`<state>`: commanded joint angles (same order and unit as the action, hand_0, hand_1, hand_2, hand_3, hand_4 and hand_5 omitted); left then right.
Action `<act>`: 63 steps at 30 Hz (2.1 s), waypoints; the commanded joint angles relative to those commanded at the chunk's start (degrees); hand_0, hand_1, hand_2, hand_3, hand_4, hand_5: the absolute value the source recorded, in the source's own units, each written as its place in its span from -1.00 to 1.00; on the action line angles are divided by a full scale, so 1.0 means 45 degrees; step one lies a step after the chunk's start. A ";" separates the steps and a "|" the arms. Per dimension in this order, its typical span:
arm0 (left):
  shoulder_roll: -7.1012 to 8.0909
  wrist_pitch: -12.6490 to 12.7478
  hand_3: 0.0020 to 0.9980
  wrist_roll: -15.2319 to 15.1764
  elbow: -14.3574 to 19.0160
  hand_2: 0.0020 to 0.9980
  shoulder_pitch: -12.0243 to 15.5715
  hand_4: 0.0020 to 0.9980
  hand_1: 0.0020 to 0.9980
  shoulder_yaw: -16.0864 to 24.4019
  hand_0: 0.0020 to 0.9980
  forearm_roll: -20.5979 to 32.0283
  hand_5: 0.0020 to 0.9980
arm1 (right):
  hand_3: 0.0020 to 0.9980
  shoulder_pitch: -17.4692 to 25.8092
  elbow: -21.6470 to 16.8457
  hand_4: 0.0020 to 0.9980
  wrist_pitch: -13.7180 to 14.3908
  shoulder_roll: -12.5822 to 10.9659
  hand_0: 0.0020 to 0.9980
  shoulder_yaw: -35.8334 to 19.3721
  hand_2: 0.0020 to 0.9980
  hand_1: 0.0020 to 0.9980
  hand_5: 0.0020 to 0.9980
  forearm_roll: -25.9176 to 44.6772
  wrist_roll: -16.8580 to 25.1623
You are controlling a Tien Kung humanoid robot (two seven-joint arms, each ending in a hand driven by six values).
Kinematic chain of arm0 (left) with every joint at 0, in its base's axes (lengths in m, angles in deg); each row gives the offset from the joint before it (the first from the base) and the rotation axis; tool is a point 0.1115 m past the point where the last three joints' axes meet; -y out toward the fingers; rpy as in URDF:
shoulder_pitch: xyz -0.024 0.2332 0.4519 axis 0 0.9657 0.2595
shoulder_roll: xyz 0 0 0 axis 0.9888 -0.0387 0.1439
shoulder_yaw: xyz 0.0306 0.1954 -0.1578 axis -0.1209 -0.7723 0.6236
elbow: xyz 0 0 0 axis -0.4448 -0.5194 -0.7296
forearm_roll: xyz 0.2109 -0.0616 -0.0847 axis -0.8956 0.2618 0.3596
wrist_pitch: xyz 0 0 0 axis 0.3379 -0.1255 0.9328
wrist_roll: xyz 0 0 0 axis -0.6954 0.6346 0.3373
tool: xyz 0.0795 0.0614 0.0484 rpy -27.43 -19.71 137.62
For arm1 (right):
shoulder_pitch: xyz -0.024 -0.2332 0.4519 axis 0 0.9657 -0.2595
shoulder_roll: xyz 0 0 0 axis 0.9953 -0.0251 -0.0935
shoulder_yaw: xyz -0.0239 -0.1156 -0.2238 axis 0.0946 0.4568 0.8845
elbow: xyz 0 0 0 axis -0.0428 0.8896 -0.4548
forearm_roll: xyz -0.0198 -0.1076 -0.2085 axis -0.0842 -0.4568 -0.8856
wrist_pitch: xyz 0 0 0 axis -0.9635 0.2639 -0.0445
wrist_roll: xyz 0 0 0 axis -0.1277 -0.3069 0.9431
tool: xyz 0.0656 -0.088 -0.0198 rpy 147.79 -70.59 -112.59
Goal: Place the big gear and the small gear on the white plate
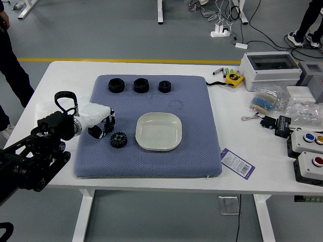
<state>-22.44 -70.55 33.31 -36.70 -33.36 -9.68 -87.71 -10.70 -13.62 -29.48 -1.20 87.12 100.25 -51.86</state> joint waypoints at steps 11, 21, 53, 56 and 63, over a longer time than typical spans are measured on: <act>0.0009 -0.0217 0.10 0.0112 0.0065 -0.03 0.0013 0.40 -0.13 0.0141 0.12 0.0683 -1.00 | 0.20 0.0051 -0.0001 0.59 0.0002 0.0003 0.33 -0.0059 0.47 0.31 0.45 -0.0102 -0.0018; -0.0046 -0.0119 0.11 0.0100 -0.0066 -0.04 0.0075 0.41 -0.14 0.0382 0.11 0.1219 -1.00 | 0.20 0.0116 0.0000 0.59 0.0028 0.0014 0.33 -0.0142 0.47 0.31 0.45 -0.0228 -0.0013; -0.0149 0.0345 0.11 0.0077 0.0124 -0.12 0.0154 0.52 -0.25 0.1440 -0.03 0.2190 -1.00 | 0.20 0.0093 -0.0007 0.59 0.0021 0.0007 0.33 -0.0062 0.47 0.31 0.45 -0.0119 0.0026; -0.0145 0.0335 0.11 0.0053 0.0124 -0.12 0.0171 0.51 -0.26 0.1446 -0.03 0.2154 -1.00 | 0.20 0.0084 -0.0007 0.59 0.0025 0.0009 0.33 -0.0065 0.47 0.31 0.45 -0.0100 0.0030; -0.0129 0.0414 0.11 -0.0016 0.0549 -0.12 0.0142 0.49 -0.26 0.1443 -0.03 0.2171 -1.00 | 0.20 0.0066 -0.0006 0.59 0.0024 0.0001 0.33 -0.0084 0.47 0.31 0.45 -0.0145 0.0018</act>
<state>-23.02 -68.69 33.24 -34.23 -32.72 -3.19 -77.94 -10.40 -13.65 -29.38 -1.20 86.74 99.60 -51.77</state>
